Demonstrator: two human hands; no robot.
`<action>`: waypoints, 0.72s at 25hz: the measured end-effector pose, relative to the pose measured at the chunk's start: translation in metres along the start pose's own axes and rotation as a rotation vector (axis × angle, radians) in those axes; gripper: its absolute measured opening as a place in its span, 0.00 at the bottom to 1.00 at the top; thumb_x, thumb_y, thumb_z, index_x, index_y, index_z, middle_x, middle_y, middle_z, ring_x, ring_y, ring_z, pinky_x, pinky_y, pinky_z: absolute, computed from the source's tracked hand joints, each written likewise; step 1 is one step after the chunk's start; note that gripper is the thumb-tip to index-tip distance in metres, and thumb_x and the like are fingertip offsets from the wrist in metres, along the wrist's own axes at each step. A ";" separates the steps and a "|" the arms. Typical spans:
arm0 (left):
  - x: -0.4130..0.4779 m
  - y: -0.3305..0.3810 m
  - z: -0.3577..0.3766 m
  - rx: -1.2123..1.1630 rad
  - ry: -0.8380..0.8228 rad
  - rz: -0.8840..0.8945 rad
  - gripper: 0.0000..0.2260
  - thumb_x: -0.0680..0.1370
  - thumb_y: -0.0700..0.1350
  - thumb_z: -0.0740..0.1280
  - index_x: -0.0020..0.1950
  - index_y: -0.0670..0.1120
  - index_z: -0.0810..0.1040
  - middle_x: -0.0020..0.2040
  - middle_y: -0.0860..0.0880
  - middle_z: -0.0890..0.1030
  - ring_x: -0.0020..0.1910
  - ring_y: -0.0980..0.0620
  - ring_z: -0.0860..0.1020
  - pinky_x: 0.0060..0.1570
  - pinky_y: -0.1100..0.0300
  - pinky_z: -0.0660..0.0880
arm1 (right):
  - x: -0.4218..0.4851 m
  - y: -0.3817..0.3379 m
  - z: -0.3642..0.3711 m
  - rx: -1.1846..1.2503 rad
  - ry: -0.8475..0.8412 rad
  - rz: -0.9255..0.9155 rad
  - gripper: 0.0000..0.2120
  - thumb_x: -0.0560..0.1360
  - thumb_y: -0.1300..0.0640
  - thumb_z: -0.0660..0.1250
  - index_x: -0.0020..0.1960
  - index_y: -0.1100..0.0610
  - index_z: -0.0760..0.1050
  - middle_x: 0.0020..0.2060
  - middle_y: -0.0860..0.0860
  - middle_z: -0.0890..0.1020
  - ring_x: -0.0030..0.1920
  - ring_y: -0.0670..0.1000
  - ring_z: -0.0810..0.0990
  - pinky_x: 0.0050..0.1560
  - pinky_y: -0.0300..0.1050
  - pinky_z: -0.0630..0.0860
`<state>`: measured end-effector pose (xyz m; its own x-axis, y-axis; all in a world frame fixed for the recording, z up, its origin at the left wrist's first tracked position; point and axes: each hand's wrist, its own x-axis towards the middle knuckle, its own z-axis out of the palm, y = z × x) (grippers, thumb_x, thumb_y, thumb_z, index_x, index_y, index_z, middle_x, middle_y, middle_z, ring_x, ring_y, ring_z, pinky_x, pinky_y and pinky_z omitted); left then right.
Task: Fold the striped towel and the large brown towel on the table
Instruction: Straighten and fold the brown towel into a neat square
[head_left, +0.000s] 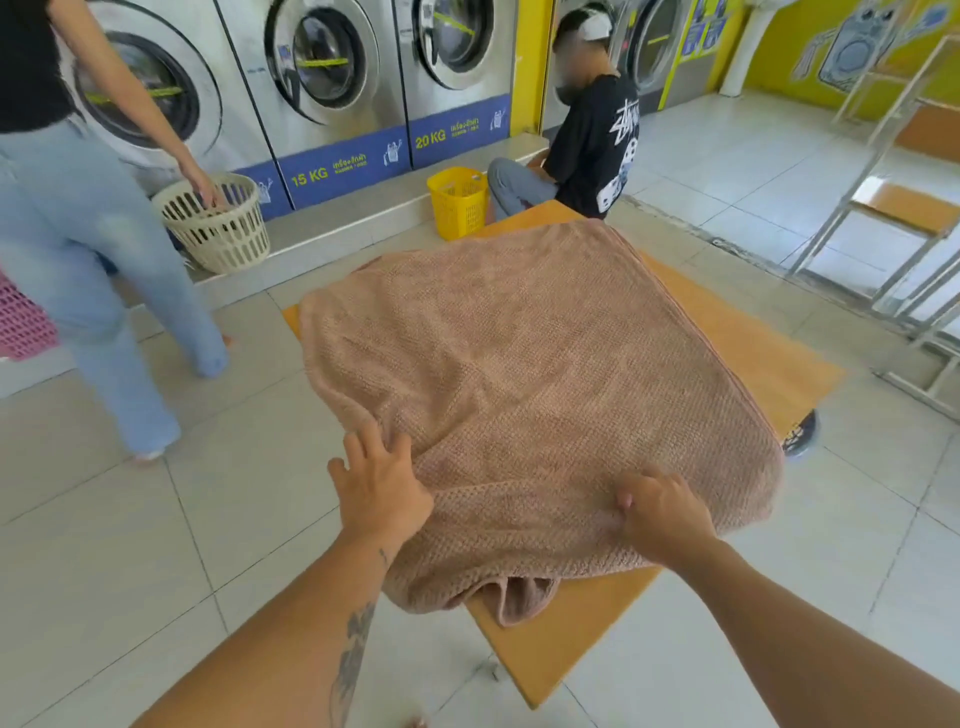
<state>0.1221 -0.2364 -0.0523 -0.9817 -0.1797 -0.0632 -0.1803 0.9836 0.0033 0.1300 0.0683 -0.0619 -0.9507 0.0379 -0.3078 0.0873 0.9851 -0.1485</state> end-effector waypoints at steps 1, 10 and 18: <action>-0.002 0.015 -0.005 -0.007 0.025 0.006 0.17 0.72 0.49 0.64 0.61 0.52 0.70 0.67 0.44 0.63 0.63 0.42 0.63 0.60 0.46 0.65 | 0.004 0.008 -0.003 -0.004 -0.002 -0.042 0.09 0.76 0.58 0.60 0.54 0.53 0.76 0.52 0.50 0.74 0.57 0.58 0.74 0.54 0.54 0.76; -0.055 0.212 0.023 -0.355 -0.213 0.317 0.08 0.79 0.53 0.60 0.57 0.57 0.74 0.54 0.58 0.71 0.52 0.55 0.73 0.55 0.54 0.73 | 0.036 0.178 -0.036 0.176 -0.058 0.136 0.26 0.72 0.55 0.63 0.69 0.54 0.60 0.64 0.59 0.66 0.66 0.64 0.67 0.65 0.60 0.68; -0.061 0.328 0.027 -0.124 -0.241 0.412 0.28 0.71 0.60 0.66 0.70 0.58 0.63 0.60 0.53 0.62 0.59 0.50 0.62 0.63 0.53 0.64 | 0.063 0.225 -0.052 0.685 -0.134 0.065 0.22 0.73 0.63 0.63 0.64 0.56 0.60 0.54 0.56 0.71 0.52 0.59 0.74 0.51 0.52 0.75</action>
<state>0.1244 0.0979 -0.0745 -0.9335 0.2464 -0.2604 0.1994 0.9605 0.1942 0.0737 0.3013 -0.0658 -0.8963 0.0288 -0.4425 0.3524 0.6521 -0.6713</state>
